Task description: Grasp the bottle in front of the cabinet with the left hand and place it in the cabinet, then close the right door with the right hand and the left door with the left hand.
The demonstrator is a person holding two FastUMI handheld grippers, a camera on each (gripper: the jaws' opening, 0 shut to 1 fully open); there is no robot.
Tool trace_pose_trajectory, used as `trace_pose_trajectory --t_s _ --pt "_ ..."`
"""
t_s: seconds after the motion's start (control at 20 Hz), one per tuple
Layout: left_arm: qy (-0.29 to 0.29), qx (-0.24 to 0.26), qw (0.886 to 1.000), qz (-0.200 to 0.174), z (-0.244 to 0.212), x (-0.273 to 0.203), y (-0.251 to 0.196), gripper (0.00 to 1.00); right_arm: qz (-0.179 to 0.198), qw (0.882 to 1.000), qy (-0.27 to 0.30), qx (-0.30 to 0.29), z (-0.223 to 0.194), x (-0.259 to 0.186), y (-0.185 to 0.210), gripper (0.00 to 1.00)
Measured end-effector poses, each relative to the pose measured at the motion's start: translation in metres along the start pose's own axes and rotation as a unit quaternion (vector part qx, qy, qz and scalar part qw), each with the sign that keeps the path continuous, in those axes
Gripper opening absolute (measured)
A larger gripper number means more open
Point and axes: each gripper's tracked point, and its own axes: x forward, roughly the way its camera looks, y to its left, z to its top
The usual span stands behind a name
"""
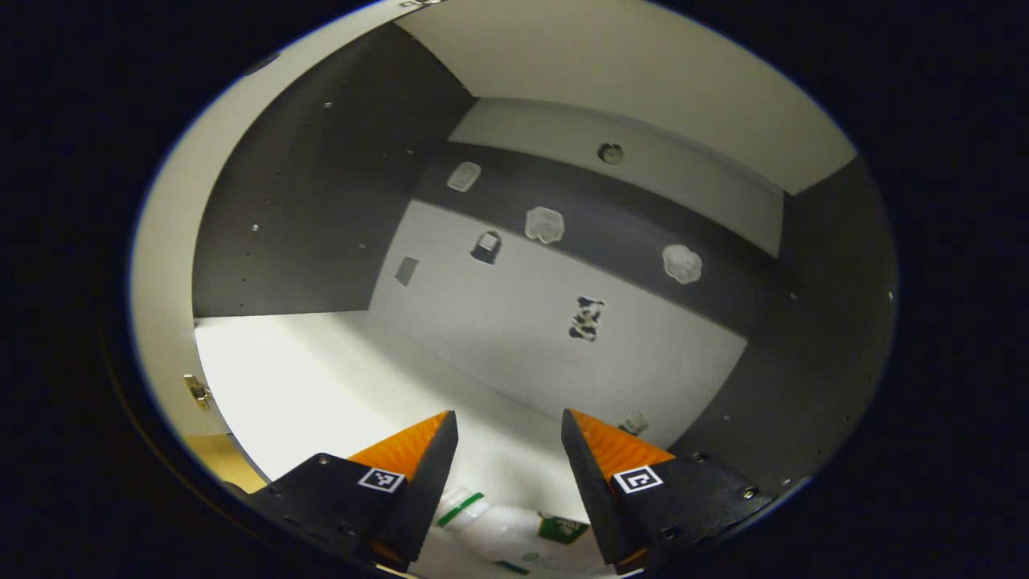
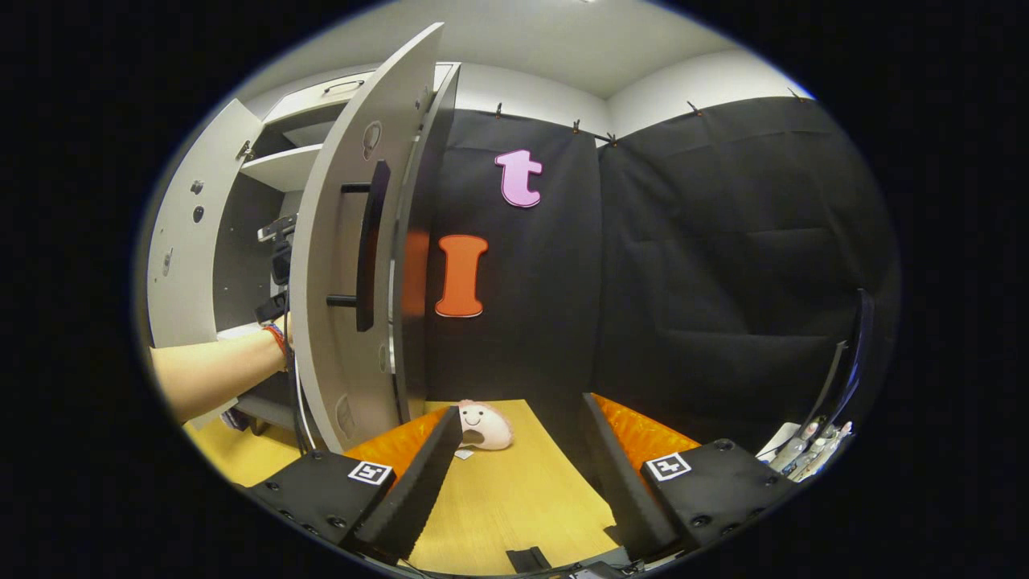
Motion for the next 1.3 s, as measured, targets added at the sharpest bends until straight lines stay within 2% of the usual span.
trace_pose_trajectory --t_s 0.1,0.25,0.3,0.5,0.55,0.6,0.65,0.7,0.8,0.9,1.05,1.25,1.3 --pt "-0.023 0.027 0.999 -0.014 0.018 -0.025 0.003 0.80 -0.001 1.000 -0.003 0.004 0.001 -0.001 -0.003 0.94" --pt "-0.037 0.069 0.996 -0.043 0.046 -0.065 0.011 0.80 0.014 1.000 -0.004 0.012 0.000 0.001 0.000 0.94" --pt "-0.042 0.081 0.995 -0.049 0.055 -0.082 0.019 0.80 0.021 1.000 -0.004 0.013 -0.002 0.003 0.002 0.98" --pt "-0.049 0.137 0.987 -0.070 0.085 -0.155 0.057 0.82 0.057 0.998 -0.004 0.014 -0.007 0.006 0.018 0.98" --pt "-0.052 0.150 0.985 -0.070 0.090 -0.176 0.070 0.86 0.064 0.998 -0.007 0.014 -0.006 0.008 0.022 0.98" --pt "-0.052 0.160 0.983 -0.068 0.093 -0.197 0.082 0.84 0.073 0.997 -0.009 0.015 -0.005 0.010 0.026 0.98" --pt "-0.049 0.167 0.983 -0.062 0.094 -0.215 0.097 0.93 0.081 0.996 -0.010 0.017 -0.004 0.012 0.030 0.98" --pt "-0.045 0.171 0.983 -0.058 0.092 -0.236 0.111 0.94 0.091 0.996 -0.010 0.020 -0.004 0.017 0.036 0.98" --pt "-0.037 0.177 0.982 -0.046 0.090 -0.269 0.140 0.91 0.109 0.994 -0.007 0.021 -0.004 0.023 0.048 0.98" --pt "-0.037 0.185 0.982 -0.028 0.092 -0.300 0.167 0.95 0.121 0.993 -0.003 0.014 -0.005 0.027 0.059 0.94" --pt "-0.034 0.172 0.984 -0.010 0.096 -0.333 0.203 0.95 0.135 0.991 0.003 0.011 -0.005 0.033 0.076 0.98" --pt "-0.032 0.158 0.987 -0.004 0.100 -0.360 0.248 0.95 0.141 0.990 0.007 0.014 -0.002 0.034 0.102 0.98" --pt "-0.036 0.160 0.986 -0.003 0.103 -0.363 0.264 0.95 0.128 0.992 0.005 0.008 -0.002 0.035 0.103 1.00"
